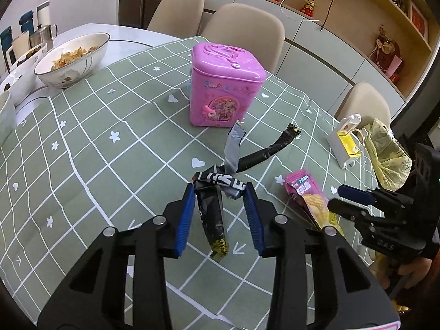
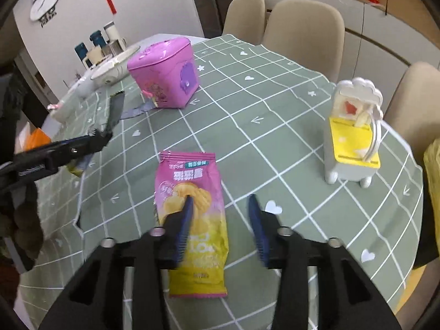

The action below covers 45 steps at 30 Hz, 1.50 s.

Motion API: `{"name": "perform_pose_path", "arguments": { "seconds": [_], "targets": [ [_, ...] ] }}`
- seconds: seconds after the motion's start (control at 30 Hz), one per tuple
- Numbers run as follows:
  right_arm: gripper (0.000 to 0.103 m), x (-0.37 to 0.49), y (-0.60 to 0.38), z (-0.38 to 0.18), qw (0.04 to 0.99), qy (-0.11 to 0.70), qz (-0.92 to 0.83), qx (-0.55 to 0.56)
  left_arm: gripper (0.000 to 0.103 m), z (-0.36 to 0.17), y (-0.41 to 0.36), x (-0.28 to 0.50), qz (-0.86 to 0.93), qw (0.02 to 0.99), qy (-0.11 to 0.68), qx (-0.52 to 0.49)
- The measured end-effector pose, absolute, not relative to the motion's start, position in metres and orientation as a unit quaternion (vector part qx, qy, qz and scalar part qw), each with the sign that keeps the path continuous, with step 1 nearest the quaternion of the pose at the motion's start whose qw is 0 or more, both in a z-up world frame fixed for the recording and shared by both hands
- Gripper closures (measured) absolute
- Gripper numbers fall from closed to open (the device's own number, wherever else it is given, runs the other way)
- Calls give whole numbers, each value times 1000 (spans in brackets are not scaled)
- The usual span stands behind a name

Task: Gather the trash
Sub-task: 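Grasp the black scissors with the left gripper while the right gripper grasps the pink chip bag, then carry the scissors and chip bag over the trash bag and open both grippers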

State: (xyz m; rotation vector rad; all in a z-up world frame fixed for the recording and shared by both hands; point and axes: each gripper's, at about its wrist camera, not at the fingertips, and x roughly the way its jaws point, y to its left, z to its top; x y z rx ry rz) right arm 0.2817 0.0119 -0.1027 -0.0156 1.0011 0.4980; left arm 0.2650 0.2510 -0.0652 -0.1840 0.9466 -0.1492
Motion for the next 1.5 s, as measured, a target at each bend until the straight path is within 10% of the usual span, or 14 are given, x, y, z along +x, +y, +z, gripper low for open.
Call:
{"name": "perform_pose_path", "arguments": {
  "seconds": [0.4, 0.47, 0.57, 1.5],
  "targets": [
    [56, 282, 49, -118, 839, 480, 252, -47, 69, -56, 270, 240, -39, 886, 446, -124],
    [82, 281, 56, -116, 842, 467, 259, -80, 69, -52, 274, 234, -27, 885, 446, -130],
    [94, 279, 50, -101, 838, 463, 280, -70, 69, -42, 275, 223, -11, 887, 441, -139],
    [94, 278, -299, 75, 935, 284, 210, -24, 69, 82, -55, 283, -100, 923, 352, -118]
  ]
}}
